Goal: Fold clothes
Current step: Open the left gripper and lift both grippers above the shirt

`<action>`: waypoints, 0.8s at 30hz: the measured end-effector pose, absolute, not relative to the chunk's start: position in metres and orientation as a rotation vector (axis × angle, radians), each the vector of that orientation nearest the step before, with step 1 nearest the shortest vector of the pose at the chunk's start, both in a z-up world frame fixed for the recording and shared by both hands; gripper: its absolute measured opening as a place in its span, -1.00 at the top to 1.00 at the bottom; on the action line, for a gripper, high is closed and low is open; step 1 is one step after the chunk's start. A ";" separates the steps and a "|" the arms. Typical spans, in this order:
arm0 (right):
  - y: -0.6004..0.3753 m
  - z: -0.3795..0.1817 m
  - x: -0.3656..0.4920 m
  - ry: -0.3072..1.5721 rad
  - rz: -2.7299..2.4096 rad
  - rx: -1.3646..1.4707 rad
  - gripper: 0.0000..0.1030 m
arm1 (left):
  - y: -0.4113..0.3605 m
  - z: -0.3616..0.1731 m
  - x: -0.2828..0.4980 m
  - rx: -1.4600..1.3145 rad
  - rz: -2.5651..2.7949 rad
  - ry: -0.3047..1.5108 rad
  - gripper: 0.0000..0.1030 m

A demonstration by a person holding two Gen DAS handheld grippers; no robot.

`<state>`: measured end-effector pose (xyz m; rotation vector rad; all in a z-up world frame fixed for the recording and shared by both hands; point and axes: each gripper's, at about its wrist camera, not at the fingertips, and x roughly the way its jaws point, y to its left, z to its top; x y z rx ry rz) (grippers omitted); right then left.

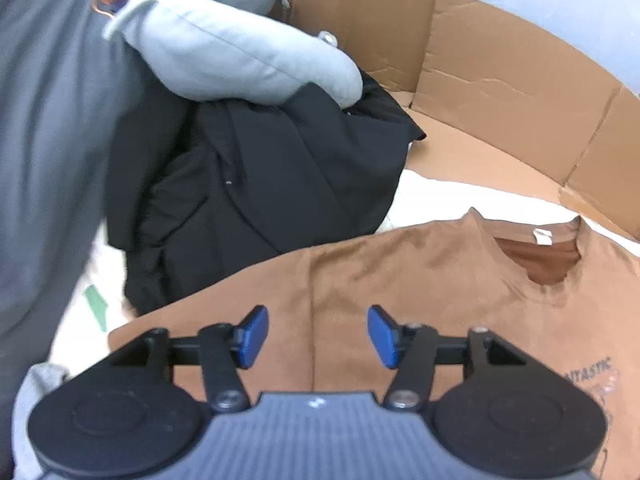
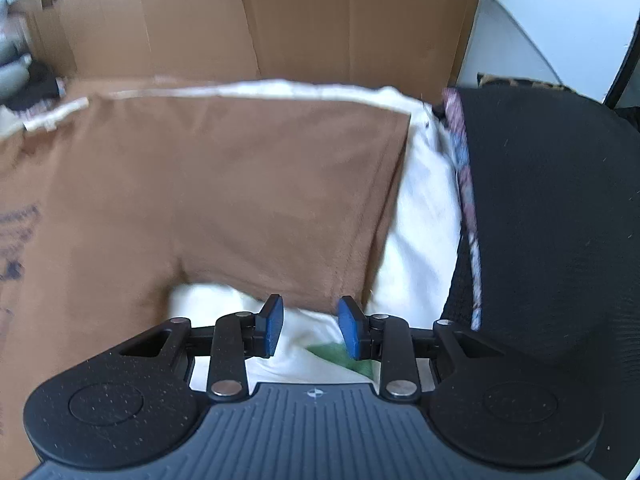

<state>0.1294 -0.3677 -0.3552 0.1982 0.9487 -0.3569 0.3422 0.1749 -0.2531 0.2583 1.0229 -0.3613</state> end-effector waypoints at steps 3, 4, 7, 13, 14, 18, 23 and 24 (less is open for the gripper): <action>-0.365 -0.340 0.125 0.923 -0.336 0.227 0.27 | 0.184 -0.231 0.330 0.272 -0.353 1.015 -0.30; -0.363 -0.335 0.124 0.918 -0.321 0.232 0.27 | 0.188 -0.223 0.324 0.272 -0.349 1.013 -0.31; -0.356 -0.320 0.121 0.902 -0.272 0.238 0.26 | 0.201 -0.204 0.307 0.268 -0.331 1.011 -0.33; -0.344 -0.292 0.106 0.865 -0.205 0.250 0.25 | 0.225 -0.166 0.273 0.272 -0.293 1.016 -0.33; -0.344 -0.288 0.104 0.860 -0.200 0.259 0.25 | 0.229 -0.159 0.268 0.266 -0.288 1.015 -0.33; -0.343 -0.270 0.095 0.832 -0.179 0.281 0.23 | 0.242 -0.142 0.242 0.268 -0.273 1.006 -0.33; -0.340 -0.253 0.082 0.808 -0.161 0.270 0.22 | 0.259 -0.136 0.214 0.240 -0.248 1.020 -0.25; -0.340 -0.250 0.078 0.802 -0.162 0.273 0.22 | 0.262 -0.134 0.208 0.238 -0.242 1.021 -0.25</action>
